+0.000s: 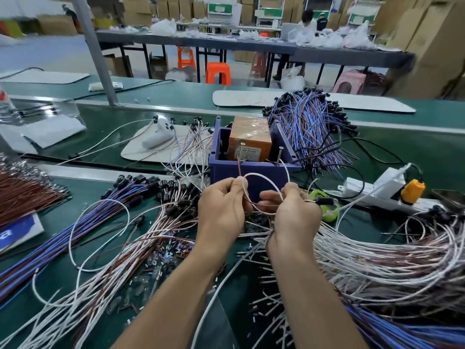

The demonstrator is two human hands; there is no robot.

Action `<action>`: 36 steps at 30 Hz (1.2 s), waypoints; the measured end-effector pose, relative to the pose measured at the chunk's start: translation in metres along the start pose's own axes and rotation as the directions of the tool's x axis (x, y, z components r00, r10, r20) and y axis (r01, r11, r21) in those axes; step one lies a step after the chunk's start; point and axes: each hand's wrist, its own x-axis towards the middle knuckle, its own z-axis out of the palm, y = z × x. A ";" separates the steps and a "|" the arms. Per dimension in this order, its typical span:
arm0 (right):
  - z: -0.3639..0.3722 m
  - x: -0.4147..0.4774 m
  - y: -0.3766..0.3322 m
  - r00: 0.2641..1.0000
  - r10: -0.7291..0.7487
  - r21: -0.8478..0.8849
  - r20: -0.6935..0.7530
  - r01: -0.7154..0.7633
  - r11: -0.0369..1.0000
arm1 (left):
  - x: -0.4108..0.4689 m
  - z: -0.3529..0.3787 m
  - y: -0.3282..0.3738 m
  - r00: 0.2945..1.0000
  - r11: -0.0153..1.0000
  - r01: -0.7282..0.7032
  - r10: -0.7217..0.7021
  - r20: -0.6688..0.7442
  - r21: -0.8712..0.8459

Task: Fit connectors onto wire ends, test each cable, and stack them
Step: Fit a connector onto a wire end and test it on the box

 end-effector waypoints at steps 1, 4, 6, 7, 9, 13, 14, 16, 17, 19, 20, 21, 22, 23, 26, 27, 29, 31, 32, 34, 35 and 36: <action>0.000 -0.001 0.000 1.000 0.003 0.008 0.004 -0.003 1.000 | 0.000 -0.001 0.001 1.000 1.000 0.009 -0.009 0.009 -0.010; 0.001 -0.002 0.000 1.000 0.017 0.026 0.011 -0.018 1.000 | 0.002 -0.003 0.004 0.999 0.999 0.016 -0.015 0.036 -0.047; 0.000 -0.003 0.000 1.000 0.023 0.036 0.015 -0.024 0.999 | 0.003 -0.003 0.007 0.998 0.996 0.038 -0.033 0.050 -0.083; 0.000 -0.003 -0.001 1.000 0.024 0.038 0.015 -0.025 0.999 | 0.003 -0.003 0.008 0.997 0.994 0.051 -0.045 0.059 -0.100; 0.001 -0.004 -0.001 1.000 0.026 0.049 0.011 -0.026 0.998 | 0.004 -0.003 0.010 0.996 0.992 0.064 -0.056 0.077 -0.105; 0.002 -0.005 -0.003 0.999 0.038 0.066 -0.007 -0.038 0.997 | 0.004 -0.004 0.011 0.994 0.996 0.051 -0.044 0.104 -0.068; 0.002 -0.005 -0.003 0.999 0.043 0.071 -0.010 -0.042 0.997 | 0.005 -0.004 0.010 0.994 0.998 0.038 -0.033 0.109 -0.049; 0.001 -0.005 -0.004 0.999 0.052 0.082 -0.015 -0.050 0.995 | 0.005 -0.005 0.011 0.993 1.000 0.011 -0.009 0.119 -0.011; 0.001 -0.004 -0.004 0.998 0.056 0.086 -0.017 -0.054 0.995 | 0.005 -0.005 0.011 0.993 1.000 0.007 -0.006 0.121 -0.004; 0.001 -0.003 -0.004 0.998 0.061 0.093 -0.019 -0.059 0.994 | 0.006 -0.004 0.010 0.993 1.000 0.017 -0.016 0.121 -0.005; 0.001 -0.003 -0.004 0.998 0.060 0.095 -0.020 -0.058 0.994 | 0.006 -0.004 0.010 0.993 1.000 0.023 -0.023 0.120 -0.006; 0.001 -0.002 -0.004 0.998 0.057 0.094 -0.020 -0.055 0.994 | 0.007 -0.004 0.010 0.992 1.000 0.030 -0.029 0.119 -0.003; 0.002 -0.001 -0.004 0.998 0.054 0.093 -0.019 -0.052 0.994 | 0.007 -0.004 0.009 0.992 0.999 0.034 -0.034 0.119 0.003; 0.003 -0.001 -0.004 0.999 0.051 0.093 -0.017 -0.049 0.994 | 0.007 -0.004 0.009 0.992 0.999 0.037 -0.037 0.118 0.007; 0.005 0.000 -0.003 0.999 0.044 0.116 -0.001 -0.044 0.992 | 0.008 -0.003 0.009 0.993 0.999 0.040 -0.038 0.111 -0.014; 0.006 0.000 -0.002 0.999 0.038 0.112 0.008 -0.038 0.993 | 0.007 -0.004 0.009 0.993 0.999 0.037 -0.035 0.110 -0.021; 0.006 -0.001 -0.001 1.000 0.018 0.088 0.019 -0.019 0.996 | 0.007 -0.004 0.008 0.993 0.999 0.033 -0.029 0.111 -0.035; 0.004 -0.001 -0.001 1.000 0.003 0.069 0.012 -0.004 0.998 | 0.007 -0.005 0.008 0.992 0.998 0.039 -0.034 0.120 -0.039; 0.003 -0.001 -0.001 1.000 -0.001 0.066 0.003 0.000 0.998 | 0.006 -0.005 0.008 0.991 0.998 0.043 -0.038 0.125 -0.036; 0.001 -0.002 -0.002 1.000 -0.011 0.059 -0.006 0.012 0.998 | 0.005 -0.006 0.010 0.991 0.998 0.045 -0.041 0.129 -0.032; 0.000 -0.003 -0.002 1.000 -0.019 0.053 0.001 0.019 0.998 | 0.005 -0.006 0.010 0.991 0.999 0.042 -0.037 0.129 -0.030; 0.000 -0.004 -0.001 1.000 -0.027 0.050 0.009 0.027 0.998 | 0.005 -0.006 0.010 0.991 0.999 0.036 -0.032 0.127 -0.028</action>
